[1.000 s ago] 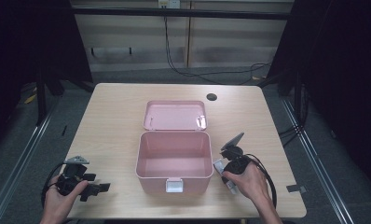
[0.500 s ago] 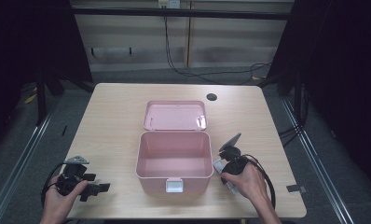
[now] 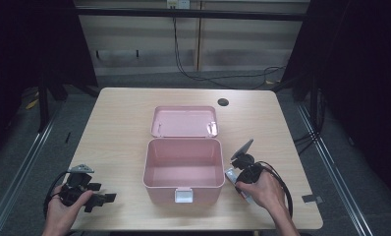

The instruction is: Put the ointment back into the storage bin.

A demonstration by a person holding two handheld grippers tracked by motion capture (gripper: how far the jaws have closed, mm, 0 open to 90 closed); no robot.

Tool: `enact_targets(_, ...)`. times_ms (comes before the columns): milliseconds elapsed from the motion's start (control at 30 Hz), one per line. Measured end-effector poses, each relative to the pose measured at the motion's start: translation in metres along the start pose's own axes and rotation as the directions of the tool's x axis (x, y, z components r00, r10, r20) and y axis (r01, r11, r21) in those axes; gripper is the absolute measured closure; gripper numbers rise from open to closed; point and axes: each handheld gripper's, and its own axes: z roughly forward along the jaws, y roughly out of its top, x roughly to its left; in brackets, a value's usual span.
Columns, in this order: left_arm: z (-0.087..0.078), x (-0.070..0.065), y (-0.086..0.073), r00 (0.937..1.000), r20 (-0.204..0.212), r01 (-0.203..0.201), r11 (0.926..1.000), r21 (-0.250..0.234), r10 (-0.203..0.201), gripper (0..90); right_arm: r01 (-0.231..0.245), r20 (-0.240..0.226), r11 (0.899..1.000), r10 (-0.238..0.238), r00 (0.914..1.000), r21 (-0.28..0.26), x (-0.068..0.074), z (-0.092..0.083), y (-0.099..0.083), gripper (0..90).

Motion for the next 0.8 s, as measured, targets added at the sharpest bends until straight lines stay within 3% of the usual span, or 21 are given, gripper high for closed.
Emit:
enact_targets(433, 0.000, 0.000, 0.000, 1.0000, 0.005, -0.001, 1.0000, 0.001, 0.001, 20.0, 0.056, -0.016, 0.998, -0.056, 0.9983, -0.006, -0.007, -0.009, -0.005, 71.6)
enact_targets(800, 0.000, 0.000, 0.000, 1.0000, 0.005, -0.002, 1.0000, 0.002, 0.002, 20.1, 0.062, -0.048, 0.998, -0.063, 0.9969, -0.015, -0.013, -0.017, -0.010, 71.6)
